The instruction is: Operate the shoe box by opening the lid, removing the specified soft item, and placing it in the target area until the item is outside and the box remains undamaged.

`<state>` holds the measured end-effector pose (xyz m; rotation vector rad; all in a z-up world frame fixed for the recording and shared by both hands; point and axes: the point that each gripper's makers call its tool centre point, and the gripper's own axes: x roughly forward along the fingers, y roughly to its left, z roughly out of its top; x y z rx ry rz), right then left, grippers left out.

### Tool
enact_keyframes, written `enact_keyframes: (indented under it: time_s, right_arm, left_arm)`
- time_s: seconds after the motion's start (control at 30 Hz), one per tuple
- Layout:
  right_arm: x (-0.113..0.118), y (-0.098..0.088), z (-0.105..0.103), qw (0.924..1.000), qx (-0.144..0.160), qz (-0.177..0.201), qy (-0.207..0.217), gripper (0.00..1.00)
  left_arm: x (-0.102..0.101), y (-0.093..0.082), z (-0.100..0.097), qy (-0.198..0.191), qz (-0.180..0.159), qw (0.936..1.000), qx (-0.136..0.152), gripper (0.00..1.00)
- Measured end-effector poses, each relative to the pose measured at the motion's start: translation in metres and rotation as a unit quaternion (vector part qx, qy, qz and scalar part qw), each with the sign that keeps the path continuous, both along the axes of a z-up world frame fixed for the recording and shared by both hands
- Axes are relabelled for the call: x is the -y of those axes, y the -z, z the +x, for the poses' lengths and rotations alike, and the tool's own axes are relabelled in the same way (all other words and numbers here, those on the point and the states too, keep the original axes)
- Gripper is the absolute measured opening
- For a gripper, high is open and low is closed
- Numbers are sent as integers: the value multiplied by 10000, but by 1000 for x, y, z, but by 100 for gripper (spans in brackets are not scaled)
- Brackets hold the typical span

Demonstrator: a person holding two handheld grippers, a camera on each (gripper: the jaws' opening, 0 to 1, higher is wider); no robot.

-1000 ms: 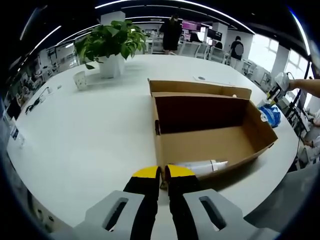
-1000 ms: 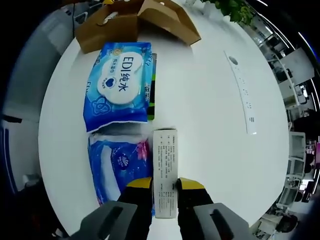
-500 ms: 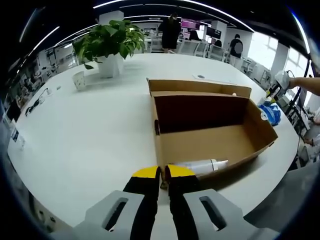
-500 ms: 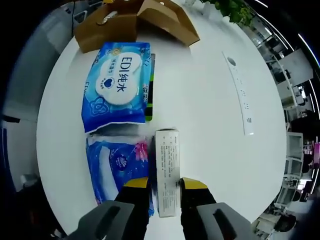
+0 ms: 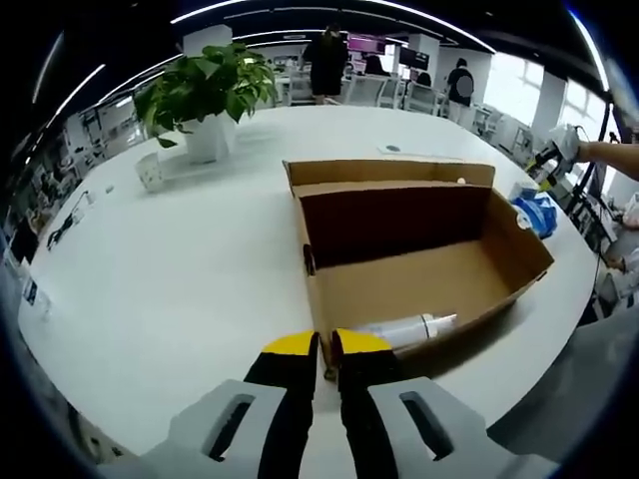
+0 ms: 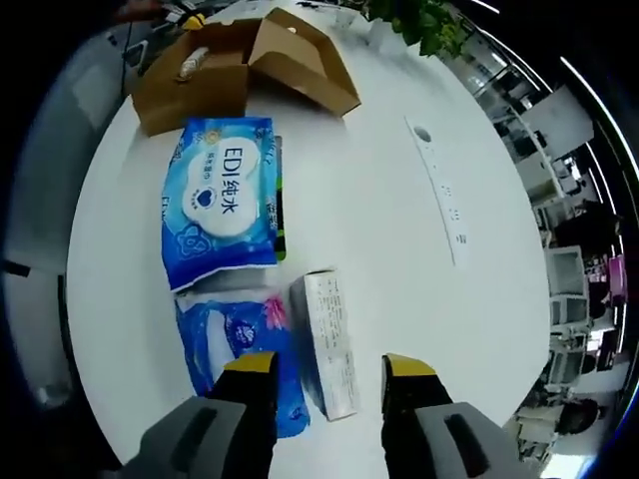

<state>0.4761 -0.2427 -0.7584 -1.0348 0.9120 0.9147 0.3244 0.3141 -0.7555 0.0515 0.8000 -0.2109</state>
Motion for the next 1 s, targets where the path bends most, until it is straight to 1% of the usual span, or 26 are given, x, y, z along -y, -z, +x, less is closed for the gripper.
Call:
enact_keyframes:
  time_s: [0.03, 0.1, 0.4, 0.53, 0.63, 0.67, 0.77, 0.8, 0.83, 0.87, 1.0]
  right_arm:
    - [0, -2, -5, 9998, 6, 90, 164, 42]
    - [-1, -6, -12, 9996, 52, 166, 242, 47]
    - [-8, -18, -42, 9968, 178, 492, 598, 53]
    - [-18, -23, -54, 9948, 227, 685, 725, 57]
    - [-26, -28, -63, 9914, 294, 896, 903, 59]
    - [-29, -29, -65, 9902, 307, 967, 959, 61]
    - [-37, -34, -72, 9864, 342, 1157, 1113, 64]
    - [-40, -36, -77, 9853, 344, 1215, 1153, 64]
    - [-43, -37, -80, 9844, 347, 1261, 1180, 66]
    - [-48, -39, -84, 9828, 372, 1336, 1223, 66]
    - [-65, -44, -98, 9799, 423, 1552, 1178, 68]
  left_arm:
    - [0, -1, 1, 21, 5, 10000, 15, 5]
    - [0, -4, 2, 72, 17, 10000, 52, 5]
    - [3, -21, 10, 457, 93, 9987, 189, 7]
    - [11, -28, 14, 901, 218, 9956, 145, 10]
    - [18, -31, 16, 1375, 346, 9899, 84, 12]
    - [21, -32, 16, 1573, 395, 9868, 30, 12]
    - [28, -32, 17, 1972, 416, 9795, -72, 14]
    - [32, -32, 16, 2080, 324, 9775, -137, 14]
    - [34, -31, 16, 2154, 304, 9759, -194, 14]
    - [36, -30, 16, 2275, 329, 9729, -240, 14]
    - [40, -28, 19, 2488, 424, 9671, -312, 17]
